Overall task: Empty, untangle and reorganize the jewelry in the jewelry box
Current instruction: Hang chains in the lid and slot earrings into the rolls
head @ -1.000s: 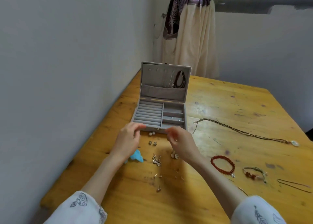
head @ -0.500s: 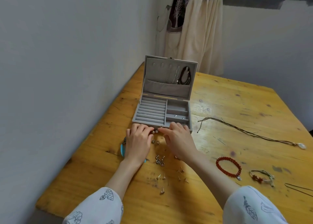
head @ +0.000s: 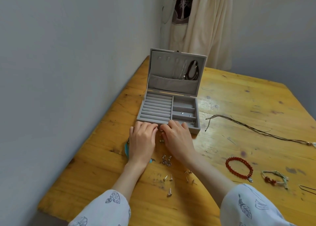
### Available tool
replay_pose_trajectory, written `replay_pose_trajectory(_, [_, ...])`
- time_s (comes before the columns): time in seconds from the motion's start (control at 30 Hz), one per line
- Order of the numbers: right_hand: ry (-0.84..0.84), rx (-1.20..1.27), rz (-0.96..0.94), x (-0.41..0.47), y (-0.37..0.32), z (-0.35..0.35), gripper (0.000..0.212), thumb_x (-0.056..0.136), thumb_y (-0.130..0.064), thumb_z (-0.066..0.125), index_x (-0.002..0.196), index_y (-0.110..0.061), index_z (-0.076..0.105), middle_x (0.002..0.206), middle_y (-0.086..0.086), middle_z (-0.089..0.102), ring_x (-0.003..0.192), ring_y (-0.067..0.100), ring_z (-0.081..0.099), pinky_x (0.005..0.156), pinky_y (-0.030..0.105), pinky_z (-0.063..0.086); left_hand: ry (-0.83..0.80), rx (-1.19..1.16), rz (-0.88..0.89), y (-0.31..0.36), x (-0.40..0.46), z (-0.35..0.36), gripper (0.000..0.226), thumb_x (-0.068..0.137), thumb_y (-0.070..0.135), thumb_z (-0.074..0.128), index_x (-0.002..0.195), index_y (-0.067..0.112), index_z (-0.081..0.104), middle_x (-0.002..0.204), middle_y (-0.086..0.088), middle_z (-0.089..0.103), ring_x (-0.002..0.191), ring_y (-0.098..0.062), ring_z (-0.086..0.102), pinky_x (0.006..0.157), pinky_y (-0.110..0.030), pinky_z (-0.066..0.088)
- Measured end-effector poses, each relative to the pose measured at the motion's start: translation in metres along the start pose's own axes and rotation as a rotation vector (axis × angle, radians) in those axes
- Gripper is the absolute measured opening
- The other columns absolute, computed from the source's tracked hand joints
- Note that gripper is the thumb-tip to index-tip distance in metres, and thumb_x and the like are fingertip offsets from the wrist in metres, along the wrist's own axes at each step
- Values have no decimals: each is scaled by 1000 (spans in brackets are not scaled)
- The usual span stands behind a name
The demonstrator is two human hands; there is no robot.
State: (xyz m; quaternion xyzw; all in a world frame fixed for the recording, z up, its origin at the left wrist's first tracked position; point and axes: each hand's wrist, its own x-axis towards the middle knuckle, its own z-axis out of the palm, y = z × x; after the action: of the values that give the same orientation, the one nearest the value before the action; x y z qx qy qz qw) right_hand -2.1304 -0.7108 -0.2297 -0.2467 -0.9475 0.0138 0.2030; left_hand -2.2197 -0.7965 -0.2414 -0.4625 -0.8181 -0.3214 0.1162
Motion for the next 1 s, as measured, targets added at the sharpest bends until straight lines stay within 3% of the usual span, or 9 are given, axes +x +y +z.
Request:
replay_pose_trajectory(0.17, [14,-46,-5,8,0,-1,1,82,-12,65,81,-12,66,76,4,62,65,19,58,60,31,40,111,-79,-70,-3,1,-2,16,86,10,62,100,11,68,93,-3,68,89,-20,58,75,-29,41])
replay_pose_trajectory(0.3, [-36,-63,-48,9,1,-2,12,91,-16,51,92,-9,61,89,6,61,78,20,58,69,31,41,117,-116,-97,1,1,-6,16,86,11,61,101,11,68,94,-3,68,90,-19,56,76,-25,37])
replay_pose_trajectory(0.4, [-7,149,56,9,3,-8,17,94,-21,47,99,-10,60,96,3,59,86,16,52,75,28,44,134,-186,-165,-1,0,-9,18,87,13,60,104,14,68,98,0,67,92,-12,51,80,-22,34])
replay_pose_trajectory(0.5, [35,466,220,17,10,-19,11,90,-18,55,97,-13,60,91,-4,57,83,6,50,70,11,41,104,-275,-221,-9,19,-17,20,89,20,56,106,18,66,100,5,65,94,-4,44,82,-21,31])
replay_pose_trajectory(0.67, [38,614,317,57,28,-26,7,88,-15,59,94,-15,61,80,-11,56,71,-4,52,62,3,43,-3,-237,-79,-20,85,-28,20,90,19,55,106,16,66,100,4,61,93,-8,45,81,-21,35])
replay_pose_trajectory(0.83, [46,589,337,99,43,-2,9,88,-14,58,96,-16,61,83,-10,56,73,-1,52,64,8,42,-163,-121,-21,-37,128,-2,22,92,18,52,109,14,64,106,-4,61,102,-16,48,89,-30,39])
replay_pose_trajectory(1.0, [5,556,263,105,45,27,8,89,-16,55,97,-17,58,88,-9,57,84,9,55,76,23,47,-135,-81,28,-46,129,25,18,90,17,54,104,12,64,98,2,38,94,-11,41,78,-19,36])
